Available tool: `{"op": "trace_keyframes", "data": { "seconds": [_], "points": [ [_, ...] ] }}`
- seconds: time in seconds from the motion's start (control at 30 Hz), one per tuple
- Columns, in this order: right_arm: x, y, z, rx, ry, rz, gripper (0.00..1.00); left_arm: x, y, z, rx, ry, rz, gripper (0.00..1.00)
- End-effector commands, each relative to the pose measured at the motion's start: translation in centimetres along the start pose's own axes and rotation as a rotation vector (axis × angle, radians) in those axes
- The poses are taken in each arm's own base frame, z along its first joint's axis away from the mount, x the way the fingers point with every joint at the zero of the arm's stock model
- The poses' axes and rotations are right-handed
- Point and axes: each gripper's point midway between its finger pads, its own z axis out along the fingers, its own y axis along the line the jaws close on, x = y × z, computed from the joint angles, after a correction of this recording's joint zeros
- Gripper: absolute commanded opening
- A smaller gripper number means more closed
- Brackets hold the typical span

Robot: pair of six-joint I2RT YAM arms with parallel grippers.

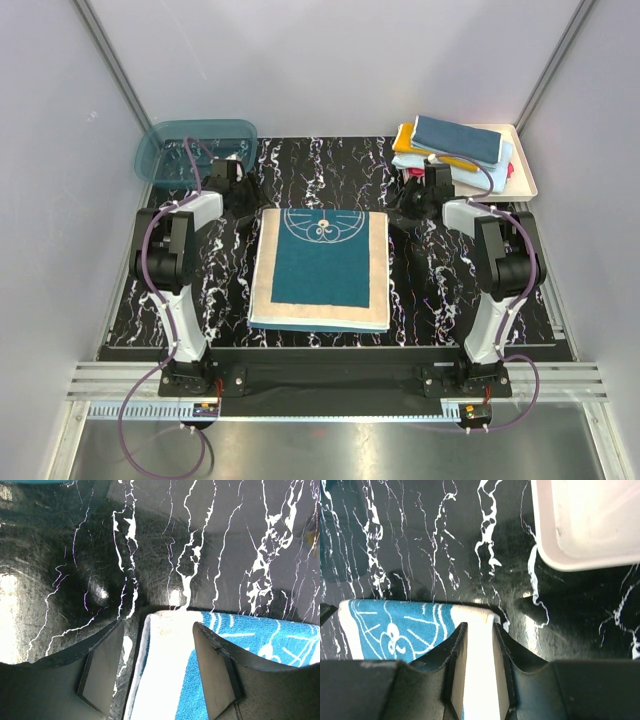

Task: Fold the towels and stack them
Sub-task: Fold the towel

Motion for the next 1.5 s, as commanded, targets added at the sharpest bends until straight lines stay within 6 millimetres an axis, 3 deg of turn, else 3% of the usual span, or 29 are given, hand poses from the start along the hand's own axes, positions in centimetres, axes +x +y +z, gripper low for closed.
{"op": "trace_keyframes", "data": {
  "seconds": [0.0,0.4,0.87,1.47],
  "points": [
    [-0.6,-0.1,0.8,0.027,-0.008,-0.051,0.34,-0.3,-0.3,-0.6,0.010,-0.009,0.037,0.63],
    [1.7,-0.8,2.8,0.100,0.049,-0.109,0.38,1.1,0.5,-0.1,-0.024,0.037,0.073,0.63],
    [2.2,-1.0,3.5,0.161,0.075,-0.168,0.38,2.1,0.6,1.6,-0.127,0.085,0.108,0.52],
    [2.9,-1.1,4.1,0.179,0.110,-0.184,0.28,1.7,0.0,2.8,-0.104,0.062,0.110,0.43]
  ]
}}
